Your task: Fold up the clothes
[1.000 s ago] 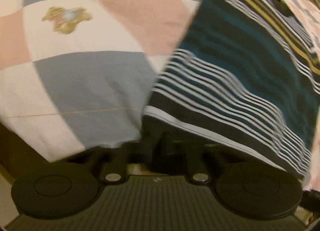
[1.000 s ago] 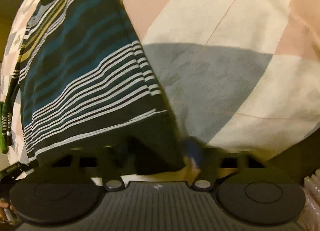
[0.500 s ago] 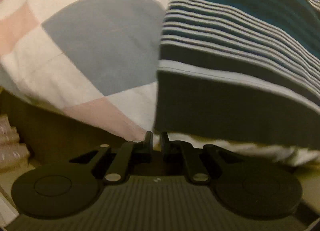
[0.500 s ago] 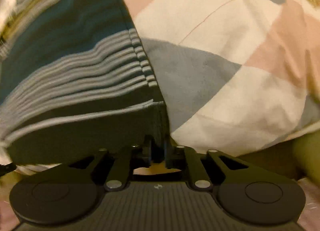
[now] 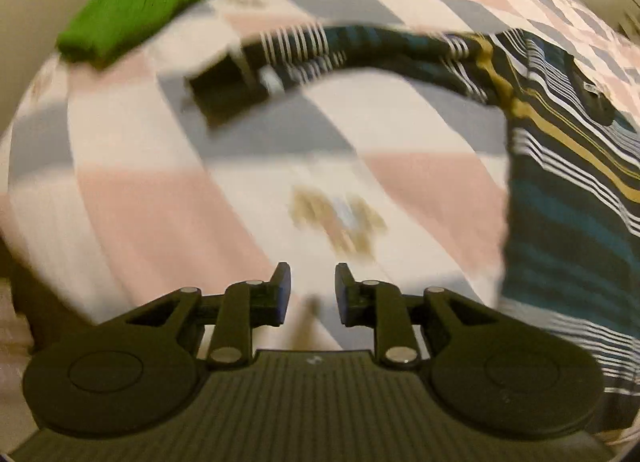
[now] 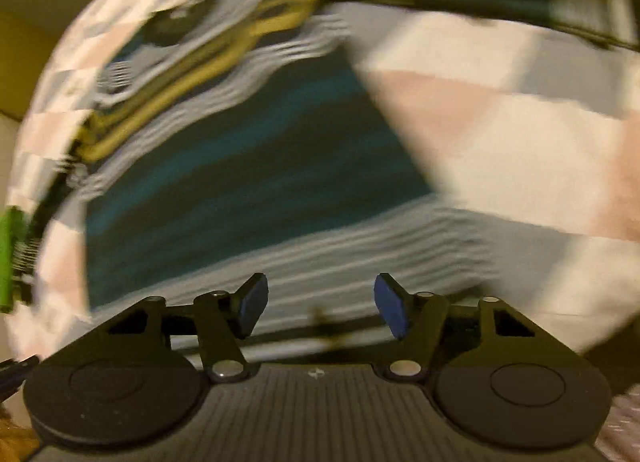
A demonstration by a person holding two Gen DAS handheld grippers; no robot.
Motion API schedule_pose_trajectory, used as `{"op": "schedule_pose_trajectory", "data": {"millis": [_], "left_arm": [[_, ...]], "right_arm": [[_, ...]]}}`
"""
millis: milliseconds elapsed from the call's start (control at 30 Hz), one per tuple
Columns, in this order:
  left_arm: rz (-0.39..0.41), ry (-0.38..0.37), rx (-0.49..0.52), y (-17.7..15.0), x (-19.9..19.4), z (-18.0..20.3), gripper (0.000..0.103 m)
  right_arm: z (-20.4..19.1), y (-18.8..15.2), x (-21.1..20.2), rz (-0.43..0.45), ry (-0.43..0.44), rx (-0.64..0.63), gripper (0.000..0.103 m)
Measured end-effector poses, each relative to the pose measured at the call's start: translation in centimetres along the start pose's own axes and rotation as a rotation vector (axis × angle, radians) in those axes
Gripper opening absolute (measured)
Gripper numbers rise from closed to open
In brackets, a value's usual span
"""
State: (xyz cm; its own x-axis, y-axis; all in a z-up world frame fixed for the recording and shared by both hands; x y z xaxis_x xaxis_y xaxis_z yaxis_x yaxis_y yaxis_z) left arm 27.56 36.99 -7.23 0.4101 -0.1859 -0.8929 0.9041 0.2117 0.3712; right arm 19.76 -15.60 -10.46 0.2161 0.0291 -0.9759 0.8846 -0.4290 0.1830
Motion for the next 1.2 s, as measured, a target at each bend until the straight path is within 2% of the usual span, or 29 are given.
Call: {"op": "schedule_pose_trajectory", "data": {"millis": [33,167,300,400,467,500,567,600,633,667,733,800,900,1000,1033,1200], "left_arm": [[0.002,0.003,0.033,1.2,0.1,-0.7,0.027],[0.035,-0.012,0.107,6.3,0.4,-4.3,0.033],[0.054,-0.006,0.192,11.1,1.6,-8.0,0.052],[0.003,-0.004,0.273,13.5,4.2,-9.7,0.052],[-0.038,-0.016,0.311,14.2,6.0,-10.1,0.049],[-0.059,-0.022,0.327,14.6,6.9,-10.4,0.043],[-0.109,-0.056,0.312,14.9,8.5,-11.2,0.019],[-0.129,-0.076,0.301,15.1,9.2,-11.6,0.002],[-0.122,-0.09,0.292,15.6,9.1,-11.9,0.001],[-0.111,-0.108,0.277,16.1,9.0,-12.2,0.001],[-0.041,-0.167,0.18,18.0,7.4,-13.8,0.001],[0.037,-0.223,0.031,20.7,5.6,-16.5,0.003],[0.053,-0.165,-0.108,23.4,5.9,-20.1,0.009],[-0.019,-0.001,-0.164,23.6,7.2,-22.5,0.01],[-0.028,-0.023,-0.205,23.1,7.1,-22.8,0.016],[-0.038,-0.273,-0.481,18.7,6.4,-22.5,0.04]], "right_arm": [[-2.8,0.6,0.6,-0.006,0.03,0.0,0.062],[-14.6,1.7,2.2,-0.057,0.148,0.002,0.062],[-23.5,1.5,2.7,-0.077,0.216,-0.044,0.062],[-27.9,1.0,3.0,-0.098,0.233,-0.063,0.062],[-30.0,0.7,3.2,-0.114,0.233,-0.072,0.062],[-30.5,0.6,3.2,-0.12,0.231,-0.071,0.062],[-31.8,0.7,3.3,-0.133,0.223,-0.066,0.062],[-32.5,0.8,3.5,-0.14,0.218,-0.061,0.062],[-32.9,1.0,3.7,-0.144,0.217,-0.054,0.062],[-33.4,1.2,3.9,-0.148,0.216,-0.047,0.062],[-34.1,1.9,4.1,-0.139,0.216,-0.038,0.062],[-34.9,2.9,4.3,-0.125,0.217,-0.031,0.062],[-35.7,4.0,4.4,-0.112,0.221,-0.022,0.062],[-36.4,4.7,4.7,-0.11,0.21,-0.02,0.062],[-36.6,4.7,4.9,-0.115,0.208,-0.022,0.062],[-35.5,4.1,5.1,-0.137,0.195,-0.005,0.062]]}}
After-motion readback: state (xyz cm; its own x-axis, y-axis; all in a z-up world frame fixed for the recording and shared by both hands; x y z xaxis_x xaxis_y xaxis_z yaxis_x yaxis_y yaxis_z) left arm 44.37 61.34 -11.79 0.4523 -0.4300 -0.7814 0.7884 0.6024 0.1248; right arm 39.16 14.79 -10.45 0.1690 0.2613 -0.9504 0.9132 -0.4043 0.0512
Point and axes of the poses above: each gripper's, at about its wrist camera, not at the fingertips, and x roughly the way its jaws point, z to its right, y to its top, the point moved 4 cm from there along x, roughly the way its jaws point, and after that the axes turned 15 degrees about -y, right-handed, at the moved point
